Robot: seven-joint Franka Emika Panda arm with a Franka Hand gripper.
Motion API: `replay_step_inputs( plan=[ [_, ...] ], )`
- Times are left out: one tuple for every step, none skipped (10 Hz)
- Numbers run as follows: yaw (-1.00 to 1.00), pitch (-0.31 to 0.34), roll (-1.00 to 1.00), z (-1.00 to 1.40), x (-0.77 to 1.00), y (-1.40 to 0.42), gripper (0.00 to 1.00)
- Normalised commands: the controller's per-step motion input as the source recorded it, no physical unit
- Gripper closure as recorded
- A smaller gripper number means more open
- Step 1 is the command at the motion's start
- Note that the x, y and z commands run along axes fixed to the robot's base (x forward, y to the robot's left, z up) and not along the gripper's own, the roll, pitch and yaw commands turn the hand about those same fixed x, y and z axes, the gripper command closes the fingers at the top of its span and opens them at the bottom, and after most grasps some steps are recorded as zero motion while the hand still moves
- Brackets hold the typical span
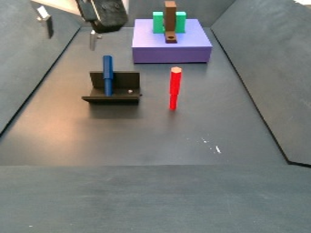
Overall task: Pick up the blue object. Move up. Place the blue object on the fixture. Regrasp the blue object. Move to above the board. Insert the blue object.
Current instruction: Regrasp the blue object.
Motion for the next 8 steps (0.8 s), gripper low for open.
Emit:
replay_step_inputs(
  plan=[
    [0.19,-0.237,1.00,0.00,0.35,0.00,0.00],
    [0.21,-0.237,1.00,0.00,0.34,0.00,0.00],
    [0.21,-0.231,1.00,0.00,0.33,0.00,0.00],
    [0.22,-0.223,1.00,0.00,0.33,0.00,0.00],
    [0.22,-0.214,1.00,0.00,0.34,0.00,0.00],
    [0.23,-0.214,1.00,0.00,0.31,0.00,0.00],
    [0.25,-0.229,1.00,0.00,0.23,0.00,0.00],
    [0.22,-0.249,1.00,0.00,0.09,0.00,0.00]
  ],
)
